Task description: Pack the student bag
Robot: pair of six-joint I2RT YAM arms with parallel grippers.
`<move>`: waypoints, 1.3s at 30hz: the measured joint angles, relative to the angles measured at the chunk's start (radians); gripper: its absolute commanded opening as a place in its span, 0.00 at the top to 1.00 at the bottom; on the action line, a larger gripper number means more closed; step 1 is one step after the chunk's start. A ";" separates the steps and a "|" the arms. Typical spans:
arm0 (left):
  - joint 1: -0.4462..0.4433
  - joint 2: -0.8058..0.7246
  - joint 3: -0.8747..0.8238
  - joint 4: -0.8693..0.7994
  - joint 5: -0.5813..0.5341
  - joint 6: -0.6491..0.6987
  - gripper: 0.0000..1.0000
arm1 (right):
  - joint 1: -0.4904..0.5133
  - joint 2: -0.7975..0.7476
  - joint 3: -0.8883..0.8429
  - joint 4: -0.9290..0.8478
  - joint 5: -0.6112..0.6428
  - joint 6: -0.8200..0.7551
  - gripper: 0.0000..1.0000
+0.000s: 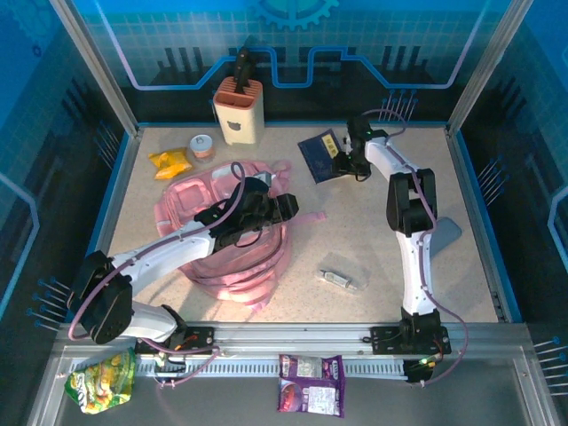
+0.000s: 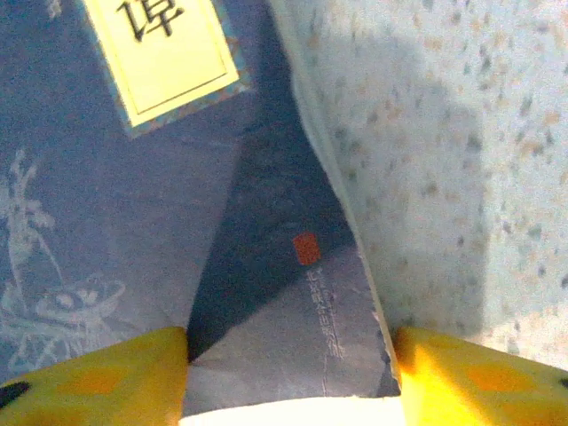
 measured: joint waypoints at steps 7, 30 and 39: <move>-0.005 0.000 0.000 -0.006 0.000 -0.005 0.29 | 0.024 -0.172 -0.269 0.045 0.078 0.023 0.54; -0.126 0.160 0.095 0.017 -0.042 -0.030 0.29 | 0.037 -0.542 -0.671 0.210 0.054 0.082 0.33; -0.126 0.269 0.182 0.028 -0.055 -0.026 0.30 | 0.002 -0.320 -0.424 0.179 -0.019 0.086 0.30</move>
